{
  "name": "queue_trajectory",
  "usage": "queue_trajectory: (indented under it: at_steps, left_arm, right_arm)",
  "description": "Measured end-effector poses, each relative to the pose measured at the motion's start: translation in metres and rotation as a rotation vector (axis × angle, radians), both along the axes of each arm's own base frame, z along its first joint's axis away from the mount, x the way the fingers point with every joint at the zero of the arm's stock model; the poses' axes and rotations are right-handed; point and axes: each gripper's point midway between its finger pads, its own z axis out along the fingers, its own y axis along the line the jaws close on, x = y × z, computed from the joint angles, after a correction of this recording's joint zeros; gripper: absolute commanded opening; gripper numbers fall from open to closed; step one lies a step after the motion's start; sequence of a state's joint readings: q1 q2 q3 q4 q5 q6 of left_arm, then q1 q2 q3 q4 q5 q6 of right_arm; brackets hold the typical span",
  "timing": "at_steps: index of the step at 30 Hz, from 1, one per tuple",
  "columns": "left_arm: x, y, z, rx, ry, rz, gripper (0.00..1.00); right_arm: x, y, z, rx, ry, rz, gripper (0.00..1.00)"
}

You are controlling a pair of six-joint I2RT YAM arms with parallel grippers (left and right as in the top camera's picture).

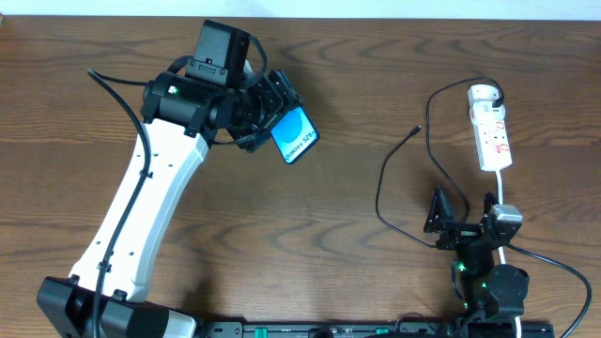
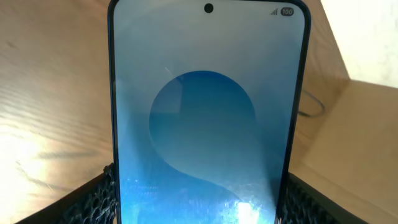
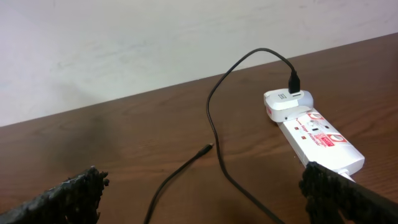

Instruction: Plug charger to phone and switch on socket

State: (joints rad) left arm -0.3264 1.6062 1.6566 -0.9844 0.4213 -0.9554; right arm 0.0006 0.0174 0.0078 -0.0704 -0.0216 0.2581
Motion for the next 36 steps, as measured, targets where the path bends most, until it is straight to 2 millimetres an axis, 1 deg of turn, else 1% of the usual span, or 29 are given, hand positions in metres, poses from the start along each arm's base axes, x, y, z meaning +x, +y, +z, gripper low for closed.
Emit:
queue_trajectory:
  at_steps: [4, 7, 11, 17, 22, 24, 26, 27, 28, 32, 34, 36]
  left_arm:
    - [0.003, 0.009, -0.004, 0.062, -0.027, 0.002, 0.66]
    - [0.005, 0.012, -0.005, 0.086, -0.039, 0.001, 0.66]
    - [0.005, 0.013, -0.006, 0.117, -0.053, -0.008, 0.66]
    - [-0.002, 0.001, -0.013, 0.142, -0.052, -0.044, 0.66]
    - [-0.009, -0.016, -0.017, 0.147, -0.048, -0.091, 0.66]
    - [-0.011, -0.023, -0.022, 0.151, -0.037, -0.108, 0.66]
    - [-0.012, -0.029, -0.028, 0.153, -0.027, -0.121, 0.66]
    - [-0.010, -0.034, -0.032, 0.154, -0.022, -0.128, 0.66]
    - [-0.008, -0.036, -0.035, 0.154, -0.022, -0.130, 0.66]
    - [0.003, -0.042, -0.039, 0.142, -0.042, -0.122, 0.66]
    - [0.006, -0.044, -0.039, 0.134, -0.042, -0.110, 0.66]
    - [0.009, -0.045, -0.038, 0.123, -0.047, -0.097, 0.66]
  right_arm:
    - [0.000, 0.000, 0.000, 0.000, 0.000, 0.000, 0.99]
    - [0.000, 0.000, 0.001, 0.005, -0.004, 0.000, 0.99]
    - [0.000, 0.006, 0.007, 0.081, -0.024, 0.029, 0.99]
    - [-0.004, 0.036, 0.034, 0.177, -0.117, 0.209, 0.99]
    - [-0.013, 0.060, 0.041, 0.295, -0.097, 0.358, 0.99]
    - [-0.017, 0.068, 0.050, 0.340, -0.088, 0.404, 0.99]
    - [-0.022, 0.075, 0.066, 0.392, -0.083, 0.453, 0.99]
    - [-0.026, 0.081, 0.083, 0.431, -0.086, 0.494, 0.99]
    - [-0.030, 0.084, 0.093, 0.462, -0.081, 0.522, 0.99]
    - [-0.041, 0.103, 0.125, 0.576, -0.040, 0.659, 0.99]
    - [-0.046, 0.111, 0.129, 0.606, -0.008, 0.716, 0.99]
    - [-0.047, 0.116, 0.123, 0.644, 0.052, 0.745, 0.99]
